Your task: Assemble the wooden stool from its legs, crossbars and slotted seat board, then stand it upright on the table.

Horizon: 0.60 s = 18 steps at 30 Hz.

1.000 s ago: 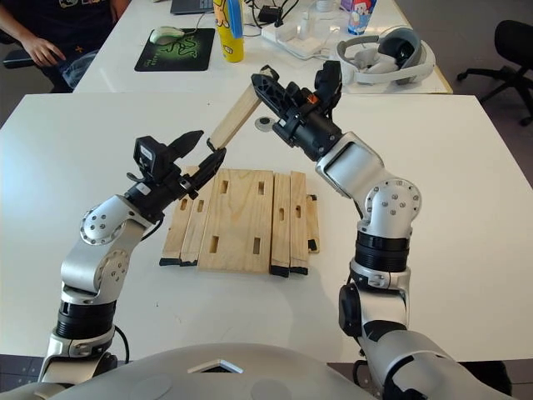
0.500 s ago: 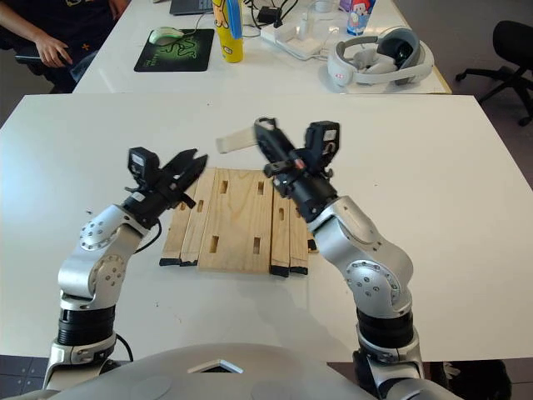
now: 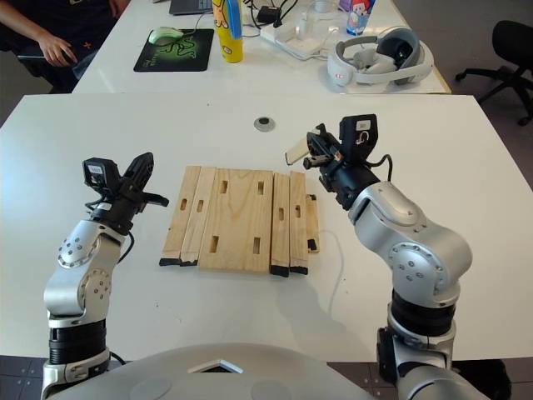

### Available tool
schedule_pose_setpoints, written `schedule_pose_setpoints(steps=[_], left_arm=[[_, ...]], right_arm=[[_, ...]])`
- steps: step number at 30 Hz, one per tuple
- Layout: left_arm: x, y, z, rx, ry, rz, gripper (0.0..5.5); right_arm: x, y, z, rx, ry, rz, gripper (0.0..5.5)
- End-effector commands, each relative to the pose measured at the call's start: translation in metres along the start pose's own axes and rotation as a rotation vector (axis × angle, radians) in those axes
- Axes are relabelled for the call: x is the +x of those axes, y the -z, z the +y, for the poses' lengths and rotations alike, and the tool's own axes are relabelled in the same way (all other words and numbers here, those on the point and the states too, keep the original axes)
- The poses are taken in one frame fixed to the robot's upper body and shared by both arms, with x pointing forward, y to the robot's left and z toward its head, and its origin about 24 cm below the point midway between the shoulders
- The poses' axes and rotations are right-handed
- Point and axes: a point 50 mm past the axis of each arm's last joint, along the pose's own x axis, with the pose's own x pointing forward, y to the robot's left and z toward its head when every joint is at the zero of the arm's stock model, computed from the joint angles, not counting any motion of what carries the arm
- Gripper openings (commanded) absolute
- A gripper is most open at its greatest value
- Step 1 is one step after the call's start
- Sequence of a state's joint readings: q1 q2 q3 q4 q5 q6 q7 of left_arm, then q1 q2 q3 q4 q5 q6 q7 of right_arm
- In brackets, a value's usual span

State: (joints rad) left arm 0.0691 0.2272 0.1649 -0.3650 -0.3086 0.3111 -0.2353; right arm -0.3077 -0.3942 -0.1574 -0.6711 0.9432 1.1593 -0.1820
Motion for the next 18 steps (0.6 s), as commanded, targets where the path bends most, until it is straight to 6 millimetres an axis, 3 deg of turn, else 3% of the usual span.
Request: schedule_pose_setpoints(steps=[1,5,12,18], left_arm=[[-0.008,0.011,-0.005,0.021,-0.076,0.008,0.0],[-0.01,0.019,-0.007,0.035,-0.145,0.02,0.0],[-0.015,0.021,-0.007,0.036,-0.189,0.025,0.0],[-0.018,0.016,-0.004,0.052,-0.178,0.028,0.0]], right_arm=[[-0.004,-0.006,-0.004,-0.084,-0.046,0.179,0.42],[-0.008,0.005,-0.003,-0.064,-0.092,0.31,0.42],[-0.008,0.038,-0.008,0.273,-0.099,0.359,0.42],[-0.015,0.043,-0.004,0.395,0.013,0.366,0.42]])
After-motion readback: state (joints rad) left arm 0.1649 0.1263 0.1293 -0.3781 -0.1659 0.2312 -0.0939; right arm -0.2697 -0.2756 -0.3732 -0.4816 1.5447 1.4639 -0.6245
